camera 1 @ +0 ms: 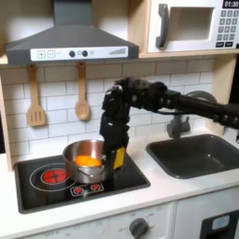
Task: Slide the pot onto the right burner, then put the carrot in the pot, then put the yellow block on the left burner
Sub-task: 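Put the yellow block on the left burner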
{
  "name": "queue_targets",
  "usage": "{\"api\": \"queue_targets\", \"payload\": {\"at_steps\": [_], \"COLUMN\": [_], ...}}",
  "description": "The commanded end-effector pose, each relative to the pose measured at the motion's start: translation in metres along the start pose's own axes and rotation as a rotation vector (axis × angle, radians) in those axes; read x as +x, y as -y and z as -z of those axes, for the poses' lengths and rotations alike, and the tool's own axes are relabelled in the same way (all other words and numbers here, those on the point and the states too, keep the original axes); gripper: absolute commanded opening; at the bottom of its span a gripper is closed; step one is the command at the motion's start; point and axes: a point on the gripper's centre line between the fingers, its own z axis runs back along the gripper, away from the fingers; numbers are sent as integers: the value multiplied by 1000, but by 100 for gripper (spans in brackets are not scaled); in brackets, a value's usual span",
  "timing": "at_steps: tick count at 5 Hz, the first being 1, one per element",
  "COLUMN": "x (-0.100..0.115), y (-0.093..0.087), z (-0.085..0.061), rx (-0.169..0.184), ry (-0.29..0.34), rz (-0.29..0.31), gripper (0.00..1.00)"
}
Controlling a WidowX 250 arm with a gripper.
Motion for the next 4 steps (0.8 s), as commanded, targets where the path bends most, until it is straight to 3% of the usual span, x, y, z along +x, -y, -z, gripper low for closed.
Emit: {"api": "queue_targets", "payload": {"at_steps": [1,4], "x": [14,27], "y": [-15,-29], "z": [5,4], "rx": [14,27], "ry": [-11,-11], "rz": [-44,-88], "gripper": [0,0]}}
